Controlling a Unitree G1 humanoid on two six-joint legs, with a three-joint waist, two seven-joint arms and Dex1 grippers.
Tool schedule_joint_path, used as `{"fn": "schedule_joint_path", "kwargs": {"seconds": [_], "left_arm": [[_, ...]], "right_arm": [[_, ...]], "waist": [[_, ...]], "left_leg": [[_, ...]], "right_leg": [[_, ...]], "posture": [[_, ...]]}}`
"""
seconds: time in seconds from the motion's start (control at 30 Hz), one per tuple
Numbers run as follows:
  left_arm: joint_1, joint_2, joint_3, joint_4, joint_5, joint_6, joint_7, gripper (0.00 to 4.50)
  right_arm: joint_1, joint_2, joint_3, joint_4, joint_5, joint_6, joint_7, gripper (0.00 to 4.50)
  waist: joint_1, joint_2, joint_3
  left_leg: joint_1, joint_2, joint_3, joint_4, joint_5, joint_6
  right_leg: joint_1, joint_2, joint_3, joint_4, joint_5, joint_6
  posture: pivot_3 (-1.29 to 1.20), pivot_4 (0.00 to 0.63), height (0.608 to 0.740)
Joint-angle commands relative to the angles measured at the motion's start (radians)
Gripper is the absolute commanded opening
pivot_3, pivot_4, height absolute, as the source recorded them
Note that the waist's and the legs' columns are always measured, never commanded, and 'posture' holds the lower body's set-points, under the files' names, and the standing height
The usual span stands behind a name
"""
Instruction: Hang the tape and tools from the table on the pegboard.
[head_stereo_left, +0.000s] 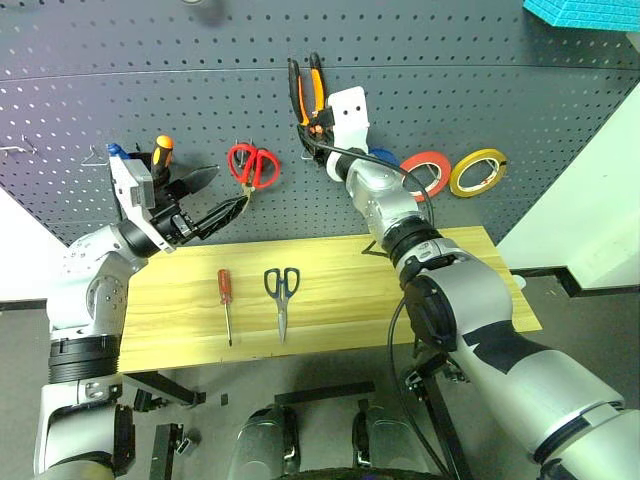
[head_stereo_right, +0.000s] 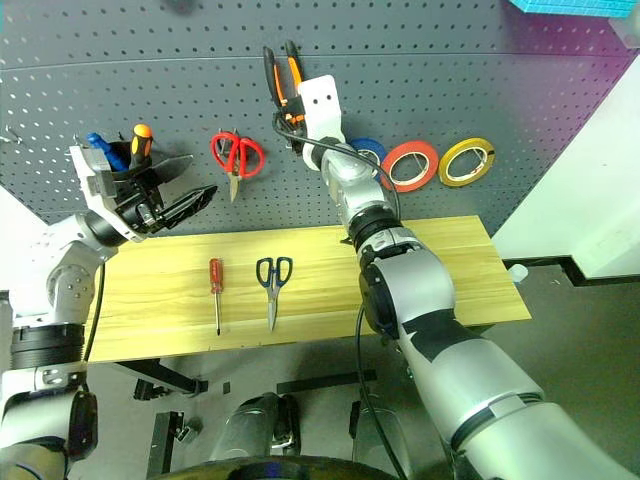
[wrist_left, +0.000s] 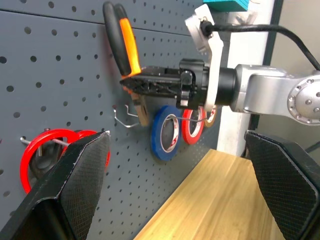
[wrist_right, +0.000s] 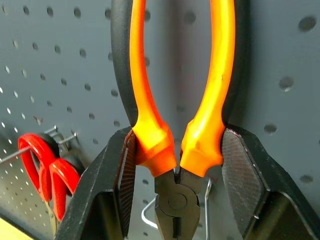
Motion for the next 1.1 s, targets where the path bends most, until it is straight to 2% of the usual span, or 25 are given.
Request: {"fn": "schedule_joint_path", "kwargs": {"seconds": [0.03, 0.13, 0.5, 0.87, 1.1], "left_arm": [[-0.026, -0.009, -0.008, -0.028, 0.015, 0.044, 0.078, 4.5], [-0.025, -0.003, -0.031, -0.029, 0.053, 0.089, 0.139, 4.5], [0.015, -0.018, -0.036, -0.117, 0.027, 0.109, 0.142, 4.5], [0.028, -0.031, -0.048, -0.203, 0.002, 0.19, 0.175, 4.5], [0.042, -0.016, -0.045, -0.201, 0.016, 0.189, 0.169, 4.5]], "right_arm": [[-0.073, -0.008, -0.031, -0.007, 0.019, -0.003, -0.003, 2.08], [-0.087, -0.008, -0.05, -0.012, 0.038, -0.003, 0.013, 2.08], [-0.115, -0.004, -0.091, -0.055, 0.087, -0.027, 0.034, 2.08], [-0.137, -0.034, -0.083, -0.019, 0.06, -0.042, -0.04, 2.08], [-0.1, -0.043, -0.071, -0.024, 0.042, -0.032, -0.044, 2.08]], "waist": [[0.001, 0.0, 0.0], [0.001, 0.0, 0.0], [0.003, 0.001, 0.005], [0.023, 0.004, 0.056], [0.024, 0.006, 0.072]], "left_leg": [[0.001, 0.0, 0.0, 0.0, 0.0, 0.0], [0.002, 0.001, -0.001, 0.0, 0.0, 0.0], [0.002, 0.003, -0.001, 0.0, 0.0, 0.0], [0.003, 0.003, -0.003, 0.002, 0.0, 0.001], [0.004, 0.004, -0.005, 0.004, -0.003, 0.006]], "right_leg": [[0.0, 0.0, 0.001, 0.001, 0.0, 0.0], [0.0, 0.0, 0.003, 0.003, 0.0, 0.0], [-0.002, -0.001, 0.004, 0.004, -0.001, -0.002], [-0.002, -0.005, 0.004, 0.006, -0.004, -0.006], [-0.004, -0.006, 0.004, 0.006, -0.003, -0.008]], "posture": [[0.2, 0.034, 0.74], [0.21, 0.047, 0.74], [0.21, 0.123, 0.74], [0.22, 0.211, 0.74], [0.21, 0.216, 0.74]]}}
